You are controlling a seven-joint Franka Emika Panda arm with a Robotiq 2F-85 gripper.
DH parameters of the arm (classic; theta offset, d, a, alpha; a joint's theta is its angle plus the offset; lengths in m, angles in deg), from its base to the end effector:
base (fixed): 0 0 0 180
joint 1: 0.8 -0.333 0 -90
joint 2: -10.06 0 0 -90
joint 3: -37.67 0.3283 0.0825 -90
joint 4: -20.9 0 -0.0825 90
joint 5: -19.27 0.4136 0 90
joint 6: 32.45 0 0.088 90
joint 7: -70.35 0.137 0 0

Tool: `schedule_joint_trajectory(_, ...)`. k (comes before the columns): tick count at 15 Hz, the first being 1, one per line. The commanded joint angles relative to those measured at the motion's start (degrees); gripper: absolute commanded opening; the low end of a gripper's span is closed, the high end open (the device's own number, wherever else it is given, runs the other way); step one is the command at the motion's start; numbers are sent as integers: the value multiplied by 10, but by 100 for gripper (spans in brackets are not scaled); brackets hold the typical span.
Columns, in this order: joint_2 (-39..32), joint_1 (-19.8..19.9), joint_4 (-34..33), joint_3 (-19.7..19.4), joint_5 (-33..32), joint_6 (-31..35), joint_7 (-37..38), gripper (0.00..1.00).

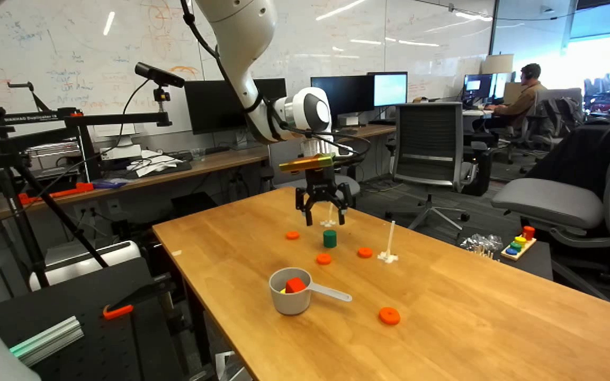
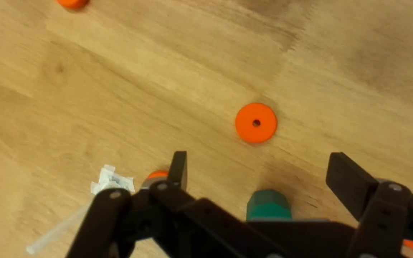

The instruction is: Put the yellow block, orange block and green block inside the measuring cup

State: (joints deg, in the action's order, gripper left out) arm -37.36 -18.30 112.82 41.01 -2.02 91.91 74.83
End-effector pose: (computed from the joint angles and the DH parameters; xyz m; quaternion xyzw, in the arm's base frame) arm 0.6467 0.2193 0.0819 0.9518 0.2547 -0.0977 0.1404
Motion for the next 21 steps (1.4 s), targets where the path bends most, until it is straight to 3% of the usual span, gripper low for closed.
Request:
schedule_joint_trajectory(1,-86,-27,-137,-17,4,-55,13,100)
schedule_joint_trajectory(9,-217,-37,-339,-18,22,-141,-3,100)
schedule_joint_trajectory(16,-319,-41,-501,7,29,-229,-47,100)
schedule_joint_trajectory(20,-345,-41,-550,12,33,-269,-63,100)
schedule_joint_trajectory(21,-342,-46,-544,-3,49,-269,-68,100)
